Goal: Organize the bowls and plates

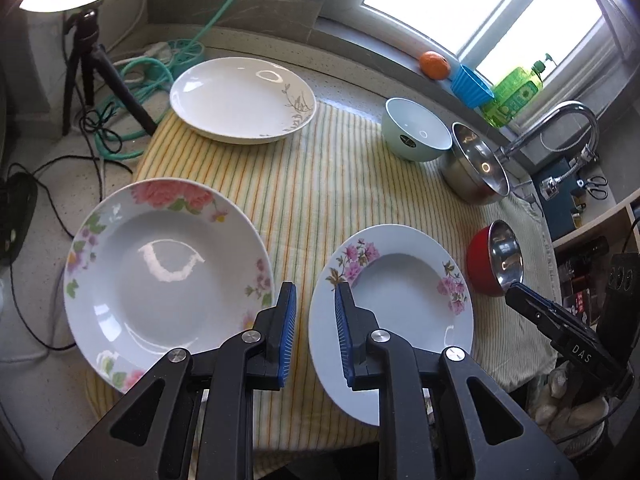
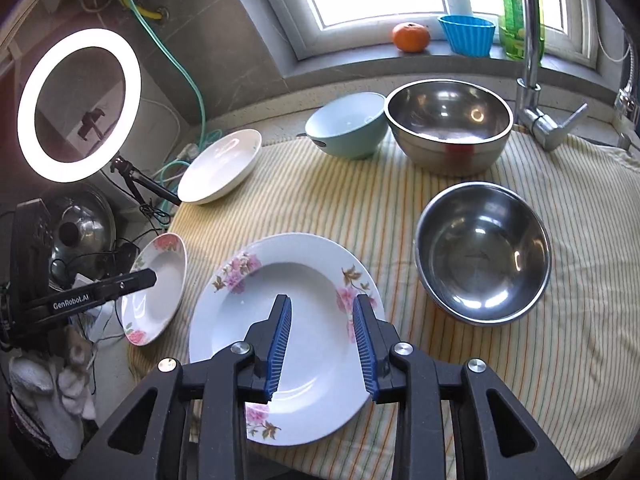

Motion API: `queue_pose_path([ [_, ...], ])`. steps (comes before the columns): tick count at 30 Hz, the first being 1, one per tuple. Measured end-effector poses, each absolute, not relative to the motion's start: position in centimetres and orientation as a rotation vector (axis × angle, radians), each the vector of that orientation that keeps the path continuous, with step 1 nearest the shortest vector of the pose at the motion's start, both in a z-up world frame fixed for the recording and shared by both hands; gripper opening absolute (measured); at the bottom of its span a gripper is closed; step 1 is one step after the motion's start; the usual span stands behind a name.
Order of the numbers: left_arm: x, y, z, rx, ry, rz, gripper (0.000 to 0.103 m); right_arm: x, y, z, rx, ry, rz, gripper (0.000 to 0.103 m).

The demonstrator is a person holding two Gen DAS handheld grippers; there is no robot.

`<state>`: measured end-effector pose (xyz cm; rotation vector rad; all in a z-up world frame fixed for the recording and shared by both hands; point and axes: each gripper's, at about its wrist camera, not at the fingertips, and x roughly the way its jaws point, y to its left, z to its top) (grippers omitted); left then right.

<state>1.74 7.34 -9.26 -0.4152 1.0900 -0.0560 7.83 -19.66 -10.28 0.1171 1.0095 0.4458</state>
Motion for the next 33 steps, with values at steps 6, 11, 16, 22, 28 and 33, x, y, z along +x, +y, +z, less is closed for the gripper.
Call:
queue_pose_path([
  [6,-3.2,11.5,-9.9,-0.6,1.024,0.137,0.019,9.1,-16.0,-9.2,0.11,0.984,0.591,0.035],
  [11,-5.7,14.7,-10.2,-0.623,1.004,0.256,0.019,9.6,-12.1,-9.4,0.039,1.012,0.66,0.035],
  [16,-7.3,17.6,-10.3,-0.648,0.98,0.323,0.019,10.4,-8.8,-10.4,0.006,1.075,0.679,0.035],
  [22,-7.7,20.0,-11.5,-0.659,0.989,0.35,0.019,11.0,-5.7,-11.9,-0.003,1.126,0.722,0.035],
  [28,-6.9,21.2,-12.5,-0.666,1.002,0.349,0.019,11.9,-3.5,-12.9,-0.003,1.151,0.721,0.035],
  [33,-6.0,21.7,-13.5,-0.693,1.023,0.32,0.019,12.9,-2.1,-14.3,-0.014,1.197,0.71,0.027],
])
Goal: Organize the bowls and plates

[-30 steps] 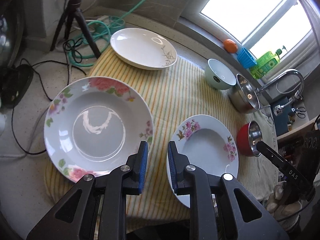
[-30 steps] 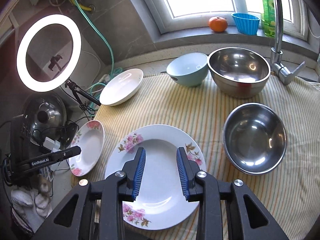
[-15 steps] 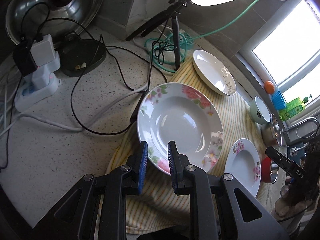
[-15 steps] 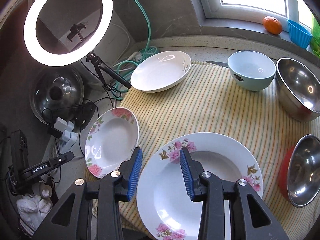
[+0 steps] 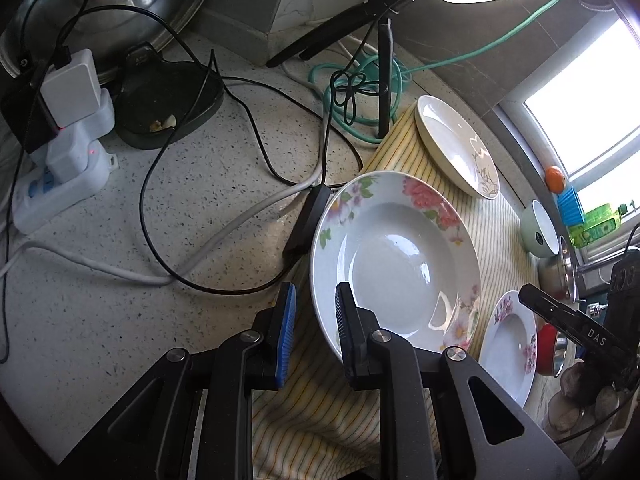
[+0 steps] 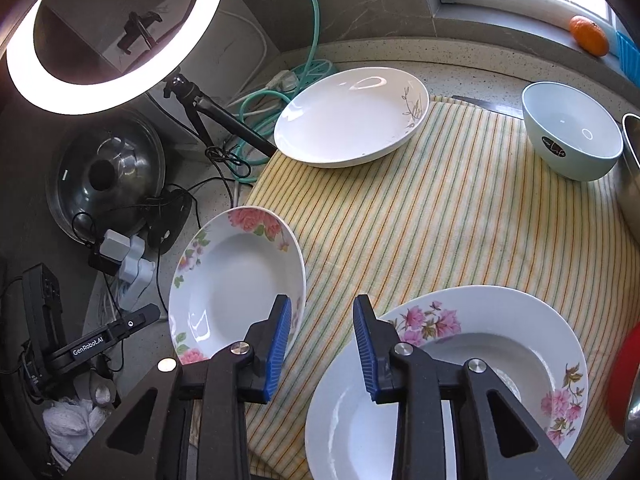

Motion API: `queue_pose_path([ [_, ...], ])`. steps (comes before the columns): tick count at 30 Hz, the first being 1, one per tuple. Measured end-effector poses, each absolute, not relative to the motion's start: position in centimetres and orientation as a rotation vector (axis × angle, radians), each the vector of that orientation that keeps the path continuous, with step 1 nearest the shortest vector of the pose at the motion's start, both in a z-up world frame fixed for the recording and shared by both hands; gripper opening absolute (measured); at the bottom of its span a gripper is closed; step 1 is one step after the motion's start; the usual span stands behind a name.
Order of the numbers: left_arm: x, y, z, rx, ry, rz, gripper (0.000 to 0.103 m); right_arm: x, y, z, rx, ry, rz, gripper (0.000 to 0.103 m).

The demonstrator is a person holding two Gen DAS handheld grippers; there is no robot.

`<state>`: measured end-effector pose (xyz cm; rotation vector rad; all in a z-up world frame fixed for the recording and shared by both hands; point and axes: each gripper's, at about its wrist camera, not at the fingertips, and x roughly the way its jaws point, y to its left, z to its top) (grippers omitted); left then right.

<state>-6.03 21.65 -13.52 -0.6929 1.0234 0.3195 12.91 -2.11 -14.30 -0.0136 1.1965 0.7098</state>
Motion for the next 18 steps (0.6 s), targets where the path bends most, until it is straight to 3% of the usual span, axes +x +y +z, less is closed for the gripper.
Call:
queue_pose_path([
  [2,-5.8,21.8,-13.9,-0.7,1.029,0.314,0.019,13.3,-1.7,-14.9,-0.011,1.219,0.71,0.022],
  [18,-4.6,23.0,-14.9,-0.709,1.05,0.287,0.018,14.8,1.4,-17.9,0.022,1.314,0.718,0.014],
])
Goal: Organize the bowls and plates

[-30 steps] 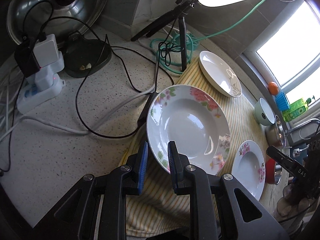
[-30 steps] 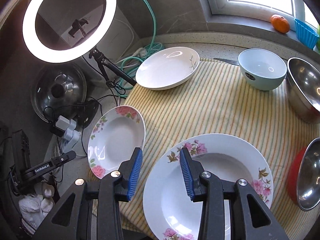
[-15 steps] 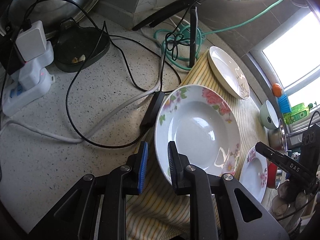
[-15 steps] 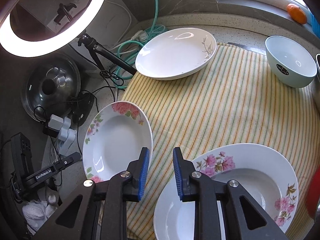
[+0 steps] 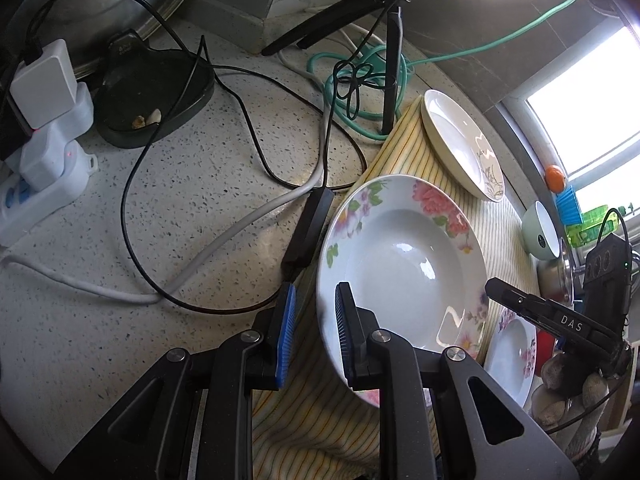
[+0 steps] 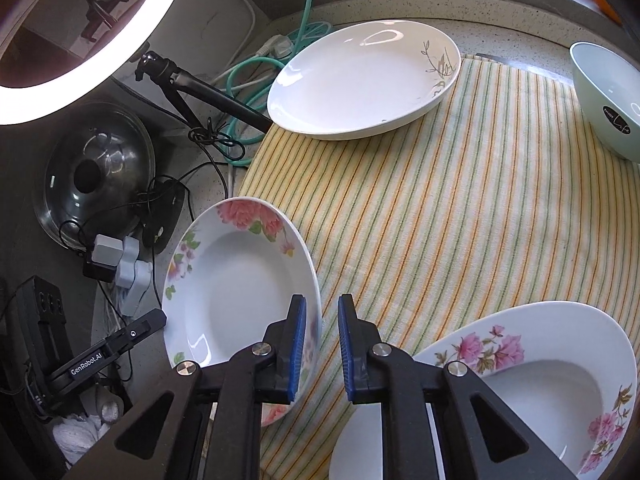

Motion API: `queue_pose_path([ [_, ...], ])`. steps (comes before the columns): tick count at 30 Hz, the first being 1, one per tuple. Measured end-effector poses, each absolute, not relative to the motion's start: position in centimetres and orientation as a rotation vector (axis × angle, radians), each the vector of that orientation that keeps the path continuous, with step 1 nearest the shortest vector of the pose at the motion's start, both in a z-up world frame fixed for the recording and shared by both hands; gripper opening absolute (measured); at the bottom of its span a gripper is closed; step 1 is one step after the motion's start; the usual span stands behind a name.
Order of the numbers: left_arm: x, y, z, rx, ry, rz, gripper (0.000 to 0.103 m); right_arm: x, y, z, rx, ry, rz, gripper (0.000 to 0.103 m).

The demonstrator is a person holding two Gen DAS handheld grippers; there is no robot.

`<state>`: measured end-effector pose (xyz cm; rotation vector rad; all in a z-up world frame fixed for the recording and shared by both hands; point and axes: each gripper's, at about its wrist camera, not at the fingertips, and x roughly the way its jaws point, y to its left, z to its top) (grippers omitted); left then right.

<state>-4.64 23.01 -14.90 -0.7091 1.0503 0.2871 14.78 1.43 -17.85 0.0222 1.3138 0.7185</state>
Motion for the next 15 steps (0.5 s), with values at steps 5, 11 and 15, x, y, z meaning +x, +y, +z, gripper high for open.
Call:
queue_pose_path([
  [5,-4.0,23.2,-15.2,-0.72,1.053,0.27,0.013,15.2,1.6,-18.4,0.038,1.334,0.715,0.011],
  [11,-3.3,23.3,-15.5,-0.72,1.065,0.255,0.008,15.3,1.9,-18.5,0.05,1.343,0.726,0.007],
  [15,-3.2,23.2,-15.5,-0.712,1.066,0.257,0.007,15.2,2.1,-18.5,0.047,1.343,0.727,0.006],
])
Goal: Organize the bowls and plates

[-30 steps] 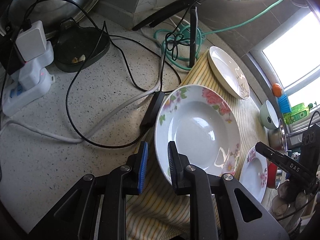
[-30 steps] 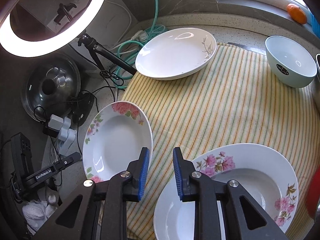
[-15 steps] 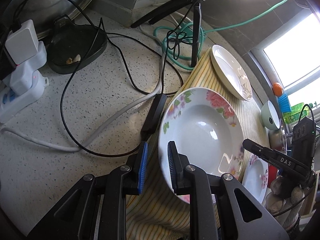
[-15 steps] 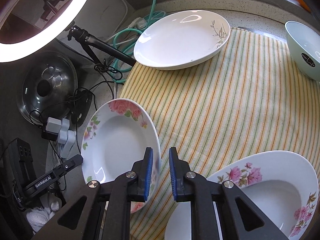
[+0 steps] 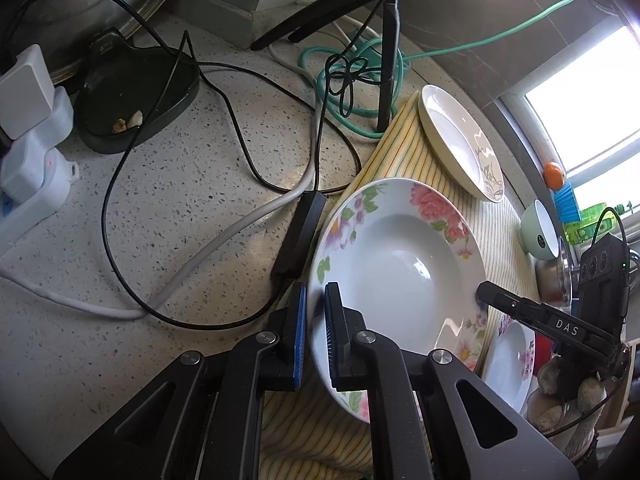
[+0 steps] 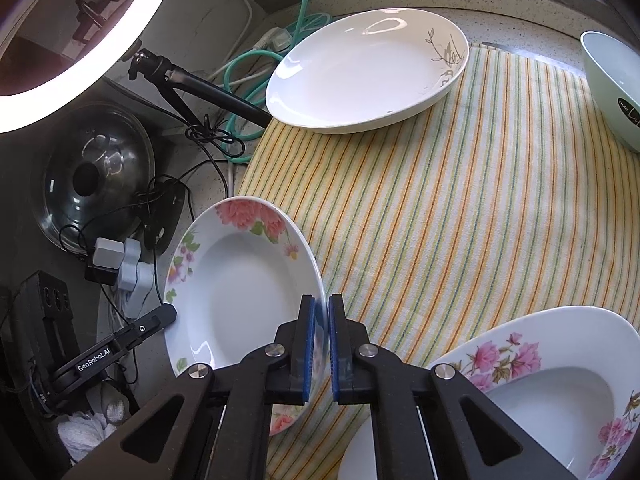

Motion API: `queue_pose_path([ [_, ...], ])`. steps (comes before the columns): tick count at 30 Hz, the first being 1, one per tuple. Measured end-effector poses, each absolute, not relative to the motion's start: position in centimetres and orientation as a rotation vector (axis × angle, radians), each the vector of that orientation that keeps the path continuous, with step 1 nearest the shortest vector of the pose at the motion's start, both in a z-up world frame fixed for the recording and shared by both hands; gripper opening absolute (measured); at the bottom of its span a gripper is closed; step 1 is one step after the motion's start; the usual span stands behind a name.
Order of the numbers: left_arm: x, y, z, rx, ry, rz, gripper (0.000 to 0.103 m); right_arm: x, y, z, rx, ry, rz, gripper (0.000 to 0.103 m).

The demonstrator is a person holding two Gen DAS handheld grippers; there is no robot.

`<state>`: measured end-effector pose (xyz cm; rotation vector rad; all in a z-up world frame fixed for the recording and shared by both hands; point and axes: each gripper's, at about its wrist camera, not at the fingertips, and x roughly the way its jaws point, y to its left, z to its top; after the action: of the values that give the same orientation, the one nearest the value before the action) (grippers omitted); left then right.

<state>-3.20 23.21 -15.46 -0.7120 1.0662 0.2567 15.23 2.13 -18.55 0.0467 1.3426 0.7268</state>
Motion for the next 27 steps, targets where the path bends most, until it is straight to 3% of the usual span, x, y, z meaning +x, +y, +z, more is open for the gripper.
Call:
queue_pose_path([
  [27,-3.1,22.3,-14.3,-0.693,1.058,0.244,0.007,14.5,0.2,-17.5,0.092,1.325,0.69,0.006],
])
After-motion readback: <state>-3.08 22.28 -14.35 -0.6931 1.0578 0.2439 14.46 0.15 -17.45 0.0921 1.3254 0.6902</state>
